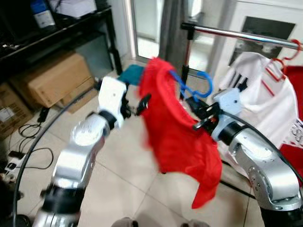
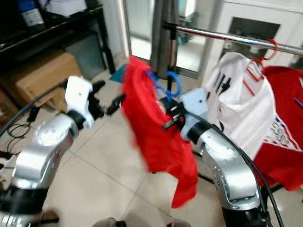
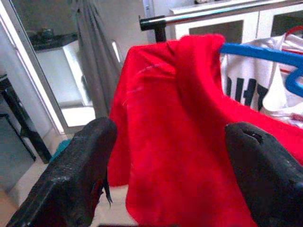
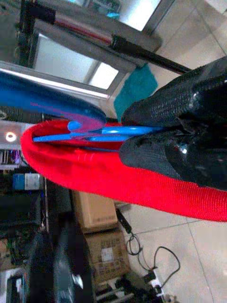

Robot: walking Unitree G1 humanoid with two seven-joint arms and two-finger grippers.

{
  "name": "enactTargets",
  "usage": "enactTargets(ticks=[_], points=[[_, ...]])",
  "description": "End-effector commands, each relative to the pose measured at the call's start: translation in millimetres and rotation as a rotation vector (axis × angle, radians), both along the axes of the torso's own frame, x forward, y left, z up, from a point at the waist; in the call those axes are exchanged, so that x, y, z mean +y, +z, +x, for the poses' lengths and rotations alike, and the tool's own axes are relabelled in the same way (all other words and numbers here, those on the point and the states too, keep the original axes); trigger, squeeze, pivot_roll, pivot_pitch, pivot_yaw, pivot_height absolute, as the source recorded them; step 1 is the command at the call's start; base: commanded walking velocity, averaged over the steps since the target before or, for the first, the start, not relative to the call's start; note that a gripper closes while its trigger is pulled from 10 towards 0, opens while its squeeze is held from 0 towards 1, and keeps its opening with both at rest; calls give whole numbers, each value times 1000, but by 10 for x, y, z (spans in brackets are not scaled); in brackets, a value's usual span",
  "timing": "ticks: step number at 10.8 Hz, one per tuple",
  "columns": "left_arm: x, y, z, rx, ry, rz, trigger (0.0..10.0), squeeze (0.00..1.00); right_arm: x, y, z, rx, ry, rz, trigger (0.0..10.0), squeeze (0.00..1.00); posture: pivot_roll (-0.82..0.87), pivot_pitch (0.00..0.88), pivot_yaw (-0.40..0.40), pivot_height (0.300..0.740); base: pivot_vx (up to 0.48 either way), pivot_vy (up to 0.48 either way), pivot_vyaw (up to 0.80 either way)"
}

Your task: Hang hanger

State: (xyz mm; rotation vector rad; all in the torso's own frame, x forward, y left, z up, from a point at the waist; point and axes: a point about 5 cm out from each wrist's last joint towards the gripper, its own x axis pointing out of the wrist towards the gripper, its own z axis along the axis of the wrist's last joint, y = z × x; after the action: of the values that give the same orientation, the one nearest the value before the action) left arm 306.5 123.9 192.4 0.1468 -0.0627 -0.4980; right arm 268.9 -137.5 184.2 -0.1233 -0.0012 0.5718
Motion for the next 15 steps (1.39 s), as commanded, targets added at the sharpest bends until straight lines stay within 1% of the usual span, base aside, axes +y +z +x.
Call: enactTargets(ticks=[1,2,4,5,6,7,8,10,12,13,15], points=[[-27,110,73,-35,-10,-4,10000,0,56,105,-54,-61,68,7,0,0,-101,37,55,740,0,0,0],[-72,127,81,-36,-39,-8,10000,0,66,102,-69,-61,84,7,0,0,-106,35,52,740,0,0,0],[-175,87,75,-4,-101,-30,10000,0,73,110,-95,-74,118,-2,0,0,-108,49,62,740,0,0,0],[-197,95,76,9,-110,-43,8118,0,78,141,-106,-82,134,-4,0,0,-114,58,66,740,0,0,0],[-153,78,116,28,-69,-54,2745,0,101,166,-126,-91,165,3,0,0,-120,55,61,740,0,0,0],[-94,40,143,44,-13,-20,275,0,110,148,-144,-88,175,-1,0,0,-132,46,63,740,0,0,0],[-94,56,147,44,-12,-19,0,0,112,151,-146,-88,169,4,0,0,-135,34,60,740,0,0,0],[-106,31,121,49,-20,-13,0,0,127,145,-165,-89,165,14,0,0,-141,20,69,740,0,0,0],[-124,35,85,53,-31,-12,0,0,115,133,-211,-79,150,48,0,0,-137,16,82,740,0,0,0],[-151,24,61,55,-45,-8,0,0,101,125,-209,-73,143,61,0,0,-113,34,82,740,0,0,0],[-156,4,13,64,-39,-19,0,0,97,80,-218,-64,157,55,0,0,-106,39,80,740,0,0,0]])
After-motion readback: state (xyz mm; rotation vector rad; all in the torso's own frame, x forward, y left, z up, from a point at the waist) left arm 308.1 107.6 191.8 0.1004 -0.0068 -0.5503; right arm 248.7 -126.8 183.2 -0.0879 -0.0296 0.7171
